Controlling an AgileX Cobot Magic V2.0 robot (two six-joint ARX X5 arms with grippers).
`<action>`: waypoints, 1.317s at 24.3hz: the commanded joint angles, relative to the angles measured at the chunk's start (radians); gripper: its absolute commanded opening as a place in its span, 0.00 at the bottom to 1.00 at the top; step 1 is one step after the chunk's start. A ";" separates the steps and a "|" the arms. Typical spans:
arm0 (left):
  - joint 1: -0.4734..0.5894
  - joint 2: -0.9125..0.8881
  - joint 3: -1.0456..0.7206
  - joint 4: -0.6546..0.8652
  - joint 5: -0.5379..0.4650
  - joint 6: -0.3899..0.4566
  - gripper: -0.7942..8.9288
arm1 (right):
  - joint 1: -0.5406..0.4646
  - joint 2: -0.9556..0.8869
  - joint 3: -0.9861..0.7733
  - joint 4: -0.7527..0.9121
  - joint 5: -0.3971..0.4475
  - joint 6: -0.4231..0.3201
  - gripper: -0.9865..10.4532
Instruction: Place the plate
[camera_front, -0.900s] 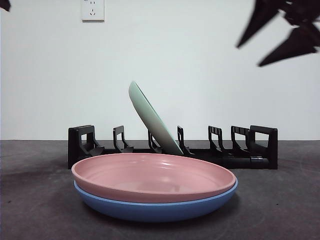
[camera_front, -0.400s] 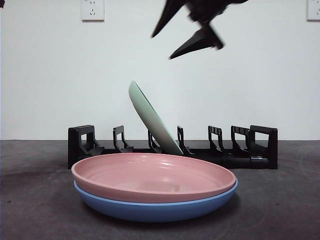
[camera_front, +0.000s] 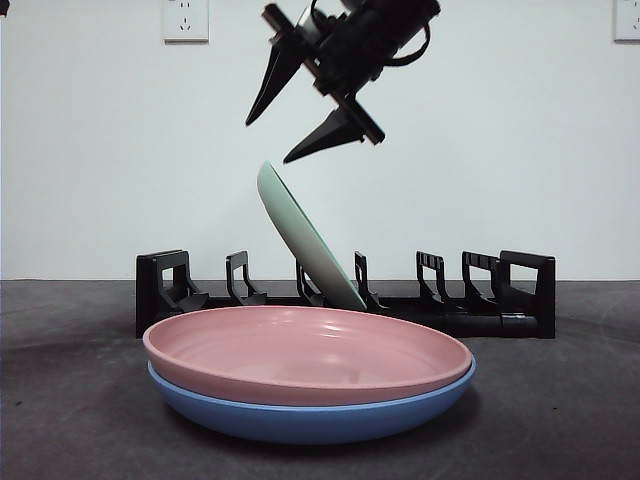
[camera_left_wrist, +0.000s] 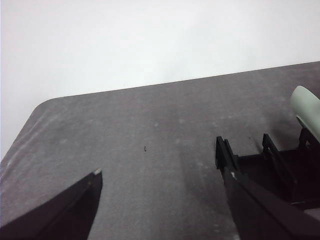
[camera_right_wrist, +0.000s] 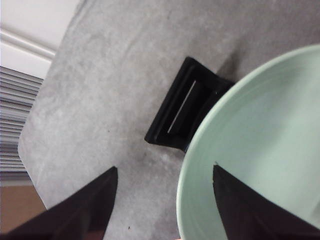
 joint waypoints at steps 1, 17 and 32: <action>-0.002 0.003 0.017 0.011 -0.005 0.014 0.48 | 0.014 0.045 0.032 0.005 0.008 0.010 0.34; -0.002 0.003 0.017 0.011 -0.005 0.014 0.48 | 0.038 0.058 0.032 0.005 0.060 0.010 0.25; -0.002 0.002 0.017 0.011 -0.005 0.013 0.48 | 0.062 0.048 0.079 -0.081 0.032 -0.027 0.10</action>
